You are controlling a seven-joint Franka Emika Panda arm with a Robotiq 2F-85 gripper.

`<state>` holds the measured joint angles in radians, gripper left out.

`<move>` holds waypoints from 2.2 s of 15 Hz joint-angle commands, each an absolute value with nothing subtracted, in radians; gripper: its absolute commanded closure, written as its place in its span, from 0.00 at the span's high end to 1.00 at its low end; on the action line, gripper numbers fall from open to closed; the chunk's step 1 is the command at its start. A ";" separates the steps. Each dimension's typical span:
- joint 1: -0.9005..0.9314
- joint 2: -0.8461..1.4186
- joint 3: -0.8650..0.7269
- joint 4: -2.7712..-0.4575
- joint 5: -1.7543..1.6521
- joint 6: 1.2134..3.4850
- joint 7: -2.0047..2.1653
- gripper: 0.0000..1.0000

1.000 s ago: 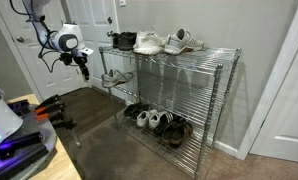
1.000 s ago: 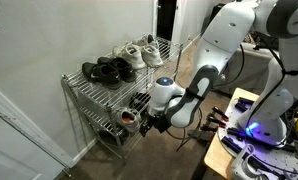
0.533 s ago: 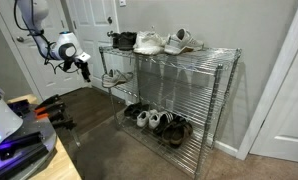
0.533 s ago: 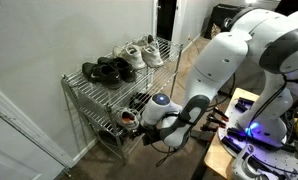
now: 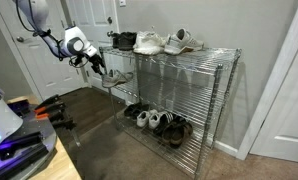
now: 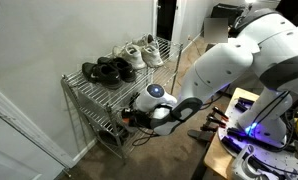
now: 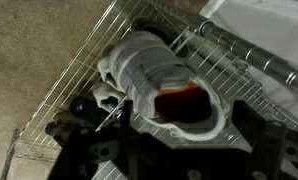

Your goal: Move the sneaker from the second shelf to the right side of the topmost shelf.

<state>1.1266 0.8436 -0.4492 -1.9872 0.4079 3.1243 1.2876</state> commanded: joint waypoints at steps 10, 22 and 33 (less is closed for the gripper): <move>1.218 0.956 -0.542 -1.909 0.287 2.939 1.635 1.00; 1.158 1.007 -0.498 -1.863 0.268 2.936 1.825 1.00; 1.125 1.041 -0.487 -1.862 0.305 3.077 2.031 1.00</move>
